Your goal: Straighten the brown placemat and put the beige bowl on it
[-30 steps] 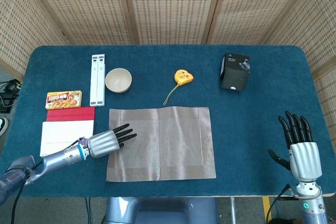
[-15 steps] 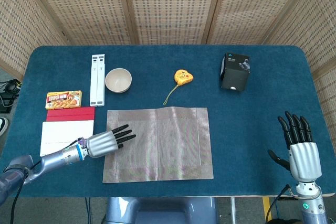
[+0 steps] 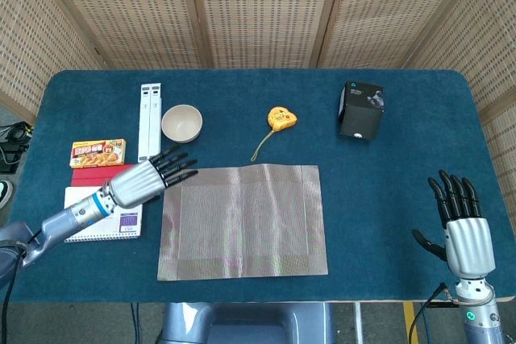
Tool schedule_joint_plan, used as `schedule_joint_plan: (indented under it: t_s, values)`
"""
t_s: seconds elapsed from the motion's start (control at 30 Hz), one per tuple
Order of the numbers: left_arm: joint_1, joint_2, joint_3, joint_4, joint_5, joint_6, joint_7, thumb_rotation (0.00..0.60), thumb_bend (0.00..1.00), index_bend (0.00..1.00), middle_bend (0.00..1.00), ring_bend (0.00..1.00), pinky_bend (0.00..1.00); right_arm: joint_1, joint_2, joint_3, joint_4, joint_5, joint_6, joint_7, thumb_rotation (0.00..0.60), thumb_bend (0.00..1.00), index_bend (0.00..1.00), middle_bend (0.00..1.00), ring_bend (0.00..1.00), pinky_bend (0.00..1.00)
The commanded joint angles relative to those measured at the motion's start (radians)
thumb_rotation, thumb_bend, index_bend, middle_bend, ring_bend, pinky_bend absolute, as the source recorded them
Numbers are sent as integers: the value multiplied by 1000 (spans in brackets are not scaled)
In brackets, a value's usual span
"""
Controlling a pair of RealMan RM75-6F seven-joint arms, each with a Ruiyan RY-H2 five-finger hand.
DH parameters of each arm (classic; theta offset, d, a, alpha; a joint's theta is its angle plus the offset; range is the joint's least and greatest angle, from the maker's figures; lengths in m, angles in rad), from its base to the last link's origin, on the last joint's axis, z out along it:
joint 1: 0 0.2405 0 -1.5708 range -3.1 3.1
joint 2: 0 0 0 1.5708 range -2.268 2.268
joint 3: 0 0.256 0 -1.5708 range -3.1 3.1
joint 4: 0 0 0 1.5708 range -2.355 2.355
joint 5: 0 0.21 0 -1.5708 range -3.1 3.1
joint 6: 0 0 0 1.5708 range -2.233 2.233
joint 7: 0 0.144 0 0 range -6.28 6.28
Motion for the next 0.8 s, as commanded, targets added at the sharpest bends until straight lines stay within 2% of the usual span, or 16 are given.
schedule_joint_plan:
  t_s: [0.03, 0.13, 0.33, 0.53, 0.67, 0.8]
  values:
    - [-20, 7, -103, -5, -134, -122, -42, 600, 0, 0, 0, 0, 0, 0, 0, 0, 0, 1, -1, 0, 600, 0, 0, 0, 0, 0]
    - [-38, -17, -171, 0, -252, -293, -47, 600, 0, 40, 0, 0, 0, 0, 0, 0, 1, 2, -1, 0, 600, 0, 0, 0, 0, 0]
    - [-75, -90, -255, 69, -390, -515, -5, 600, 21, 140, 0, 0, 0, 2, -1, 2, 4, 8, -10, 2, 600, 0, 0, 0, 0, 0]
    - [-119, -183, -279, 157, -419, -607, 6, 600, 154, 184, 0, 0, 0, 6, -6, 2, 13, 16, -23, 0, 600, 0, 0, 0, 0, 0]
    - [-150, -239, -282, 217, -416, -641, 0, 600, 254, 249, 0, 0, 0, 9, -10, 5, 19, 26, -33, -1, 600, 0, 0, 0, 0, 0]
    - [-178, -284, -282, 267, -416, -687, 2, 600, 280, 323, 0, 0, 0, 11, -11, 9, 25, 36, -42, 2, 600, 0, 0, 0, 0, 0]
